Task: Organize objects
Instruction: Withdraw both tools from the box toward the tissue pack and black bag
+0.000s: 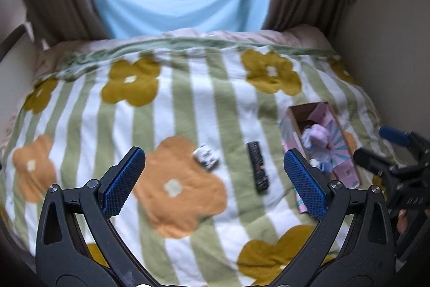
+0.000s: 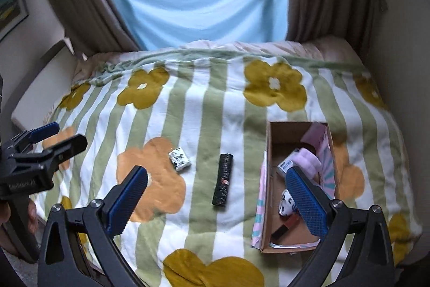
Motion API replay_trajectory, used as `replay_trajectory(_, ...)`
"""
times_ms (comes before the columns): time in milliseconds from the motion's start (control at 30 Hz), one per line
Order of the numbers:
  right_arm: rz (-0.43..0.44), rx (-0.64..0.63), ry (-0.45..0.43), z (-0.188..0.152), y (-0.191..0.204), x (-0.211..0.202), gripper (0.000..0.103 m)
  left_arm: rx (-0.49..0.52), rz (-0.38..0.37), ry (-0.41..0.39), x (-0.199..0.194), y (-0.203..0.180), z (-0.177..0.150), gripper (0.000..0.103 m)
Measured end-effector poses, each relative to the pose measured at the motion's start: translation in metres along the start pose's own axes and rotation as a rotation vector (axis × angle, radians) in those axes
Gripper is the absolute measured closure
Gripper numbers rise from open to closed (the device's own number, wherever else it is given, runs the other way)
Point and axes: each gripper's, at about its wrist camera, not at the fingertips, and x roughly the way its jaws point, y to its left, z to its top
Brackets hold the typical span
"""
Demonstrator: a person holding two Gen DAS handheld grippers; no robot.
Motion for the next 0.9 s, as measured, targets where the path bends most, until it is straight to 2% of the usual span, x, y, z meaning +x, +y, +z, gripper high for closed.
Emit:
replay_trajectory(167,0.03,0.002,0.008,-0.004,0.019,0.001,0.001,-0.057,0.026,-0.01,-0.017,0.03,-0.028,0.0)
replay_trajectory(333,0.013,-0.028,0.021,-0.009,0.034,0.002,0.001,-0.081,0.044,-0.013,-0.025,0.044,-0.047,0.0)
replay_trajectory(567,0.011,-0.015,0.015,-0.012,0.04,-0.001,0.001,-0.094,0.042,-0.019,-0.028,0.056,-0.052,0.0)
replay_trajectory(900,-0.039,0.01,-0.007,-0.013,0.042,0.005,0.001,-0.04,0.007,0.005,-0.015,0.057,-0.048,0.0)
